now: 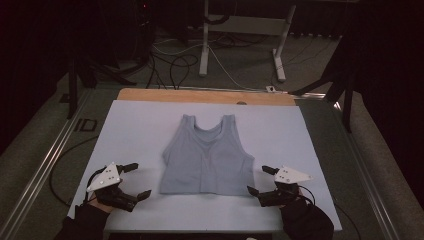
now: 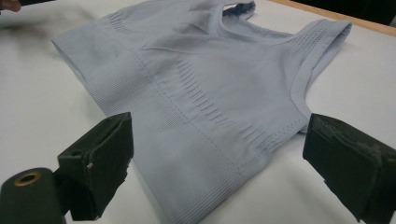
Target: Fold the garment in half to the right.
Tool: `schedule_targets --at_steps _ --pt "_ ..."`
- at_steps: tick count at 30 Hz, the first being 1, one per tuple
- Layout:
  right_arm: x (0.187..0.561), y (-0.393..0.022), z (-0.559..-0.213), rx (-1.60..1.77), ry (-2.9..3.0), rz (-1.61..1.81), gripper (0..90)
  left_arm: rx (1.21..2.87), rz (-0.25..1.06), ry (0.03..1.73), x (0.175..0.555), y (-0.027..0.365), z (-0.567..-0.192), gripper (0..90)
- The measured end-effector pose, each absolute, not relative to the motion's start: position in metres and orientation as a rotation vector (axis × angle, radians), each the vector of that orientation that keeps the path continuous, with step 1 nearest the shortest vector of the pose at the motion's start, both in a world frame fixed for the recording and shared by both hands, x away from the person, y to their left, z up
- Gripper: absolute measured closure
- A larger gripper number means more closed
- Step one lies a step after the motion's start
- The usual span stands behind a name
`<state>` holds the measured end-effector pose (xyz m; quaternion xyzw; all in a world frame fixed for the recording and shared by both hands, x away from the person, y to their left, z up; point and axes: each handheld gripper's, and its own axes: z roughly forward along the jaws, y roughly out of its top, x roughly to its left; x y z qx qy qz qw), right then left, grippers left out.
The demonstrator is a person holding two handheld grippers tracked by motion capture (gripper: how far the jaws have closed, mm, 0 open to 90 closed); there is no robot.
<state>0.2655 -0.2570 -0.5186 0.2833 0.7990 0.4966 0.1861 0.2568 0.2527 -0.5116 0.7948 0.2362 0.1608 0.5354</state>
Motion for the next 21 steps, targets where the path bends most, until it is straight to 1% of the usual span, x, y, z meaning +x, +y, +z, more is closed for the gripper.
schedule_targets --at_steps 21 --pt "0.2651 -0.2521 -0.5219 0.765 2.299 1.376 8.6 1.902 0.358 0.549 0.2577 0.2494 -0.5114 0.1"
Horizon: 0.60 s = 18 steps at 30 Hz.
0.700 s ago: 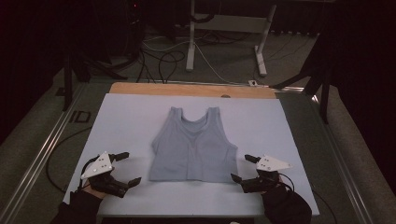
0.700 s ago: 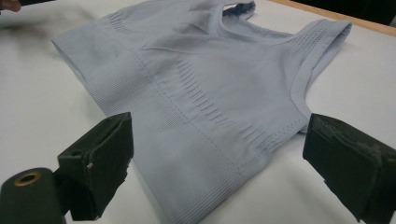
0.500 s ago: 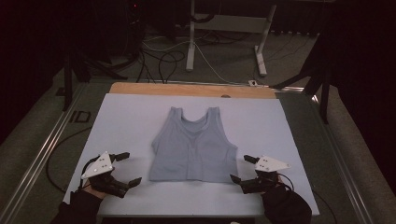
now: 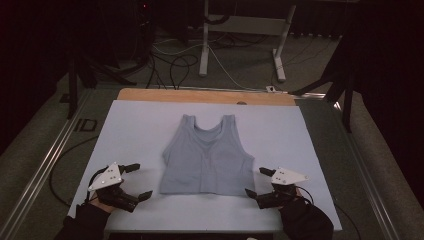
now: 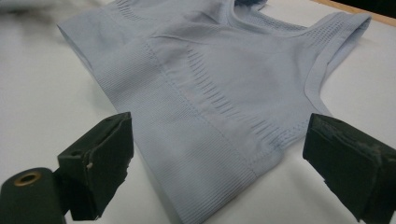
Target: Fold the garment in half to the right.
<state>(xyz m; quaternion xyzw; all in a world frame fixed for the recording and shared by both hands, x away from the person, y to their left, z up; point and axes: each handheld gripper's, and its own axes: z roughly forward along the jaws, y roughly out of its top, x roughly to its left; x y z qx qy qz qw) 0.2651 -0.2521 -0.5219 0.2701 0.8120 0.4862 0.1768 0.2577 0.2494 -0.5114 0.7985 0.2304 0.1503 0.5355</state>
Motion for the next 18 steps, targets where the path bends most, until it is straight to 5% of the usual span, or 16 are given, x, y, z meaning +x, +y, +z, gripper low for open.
schedule_targets --at_steps 18 --pt "0.2644 -0.2522 -0.5143 0.804 2.283 1.425 8.6 1.931 0.326 0.536 0.2569 0.2411 -0.5076 0.1"
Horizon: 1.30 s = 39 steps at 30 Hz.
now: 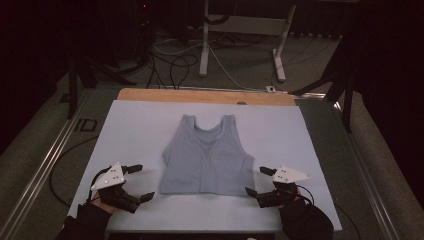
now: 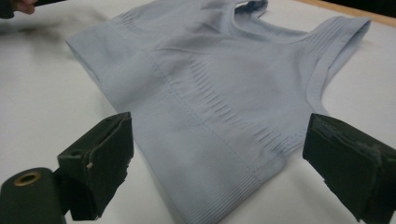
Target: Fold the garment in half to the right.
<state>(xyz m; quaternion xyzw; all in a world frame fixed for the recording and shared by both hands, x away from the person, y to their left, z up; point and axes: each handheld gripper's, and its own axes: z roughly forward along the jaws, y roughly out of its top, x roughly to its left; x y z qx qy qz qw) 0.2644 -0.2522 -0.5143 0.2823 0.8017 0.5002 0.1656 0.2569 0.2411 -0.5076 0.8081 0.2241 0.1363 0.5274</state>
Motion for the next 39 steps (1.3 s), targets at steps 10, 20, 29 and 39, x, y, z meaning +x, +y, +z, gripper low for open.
schedule_targets --at_steps 10,20,29,39 --pt "0.266 -0.244 -0.485 0.789 2.244 1.438 8.6 1.961 0.325 0.52 0.259 0.234 -0.49 0.2" --pt "0.289 -0.235 -0.449 0.735 2.198 1.463 8.6 1.983 0.345 0.507 0.267 0.227 -0.467 0.1" --pt "0.313 -0.204 -0.44 0.671 2.238 1.464 8.6 1.995 0.358 0.525 0.269 0.219 -0.455 0.2" --pt "0.346 -0.166 -0.434 0.579 2.283 1.455 8.6 2.027 0.393 0.598 0.271 0.205 -0.447 0.2"
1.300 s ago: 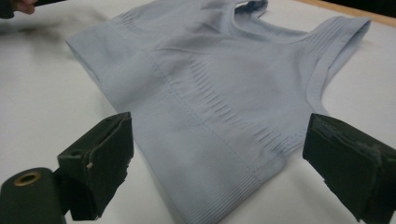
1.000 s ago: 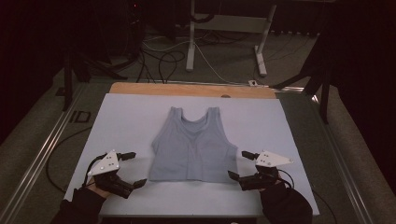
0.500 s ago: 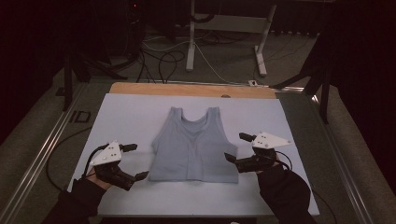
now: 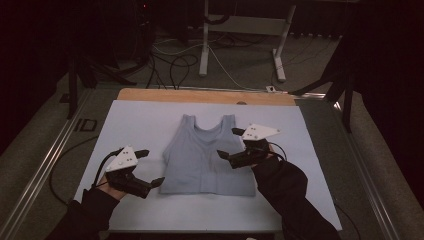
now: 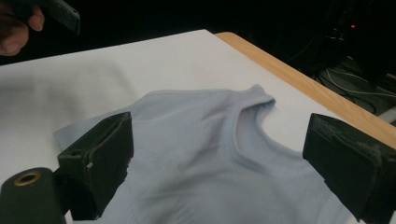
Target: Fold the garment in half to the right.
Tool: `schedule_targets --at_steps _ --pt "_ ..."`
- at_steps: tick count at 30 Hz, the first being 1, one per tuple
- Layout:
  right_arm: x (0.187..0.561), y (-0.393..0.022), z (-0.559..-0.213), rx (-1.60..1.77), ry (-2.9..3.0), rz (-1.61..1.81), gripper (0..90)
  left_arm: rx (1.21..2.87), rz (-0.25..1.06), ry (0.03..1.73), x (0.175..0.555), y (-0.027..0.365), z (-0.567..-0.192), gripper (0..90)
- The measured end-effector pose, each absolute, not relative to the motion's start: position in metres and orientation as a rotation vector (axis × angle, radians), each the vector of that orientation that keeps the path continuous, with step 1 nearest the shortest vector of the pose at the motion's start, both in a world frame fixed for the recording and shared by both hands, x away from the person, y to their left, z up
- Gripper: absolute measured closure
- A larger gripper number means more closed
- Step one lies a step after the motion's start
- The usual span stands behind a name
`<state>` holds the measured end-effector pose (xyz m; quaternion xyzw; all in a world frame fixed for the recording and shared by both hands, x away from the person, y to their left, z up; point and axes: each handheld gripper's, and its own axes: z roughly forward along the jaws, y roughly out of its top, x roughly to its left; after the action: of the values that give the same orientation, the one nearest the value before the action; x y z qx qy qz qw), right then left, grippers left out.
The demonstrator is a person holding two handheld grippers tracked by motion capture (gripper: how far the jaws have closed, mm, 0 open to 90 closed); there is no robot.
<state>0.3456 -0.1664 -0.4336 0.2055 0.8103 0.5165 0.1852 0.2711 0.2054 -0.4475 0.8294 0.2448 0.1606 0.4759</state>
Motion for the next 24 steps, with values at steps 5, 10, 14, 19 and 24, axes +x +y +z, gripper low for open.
schedule_targets --at_steps 5,10,14,19,24 --pt "0.363 -0.146 -0.431 0.556 2.304 1.481 8.6 2.037 0.365 0.584 0.27 0.201 -0.455 0.2" --pt "0.378 -0.13 -0.43 0.552 2.32 1.502 8.6 2.053 0.36 0.59 0.271 0.199 -0.463 0.2" --pt "0.388 -0.119 -0.432 0.552 2.332 1.499 8.6 2.07 0.326 0.609 0.274 0.198 -0.471 0.2" --pt "0.4 -0.109 -0.435 0.568 2.342 1.507 8.6 2.095 0.3 0.634 0.276 0.195 -0.482 0.2" --pt "0.409 -0.099 -0.439 0.58 2.353 1.505 8.6 2.136 0.293 0.638 0.276 0.192 -0.491 0.3"
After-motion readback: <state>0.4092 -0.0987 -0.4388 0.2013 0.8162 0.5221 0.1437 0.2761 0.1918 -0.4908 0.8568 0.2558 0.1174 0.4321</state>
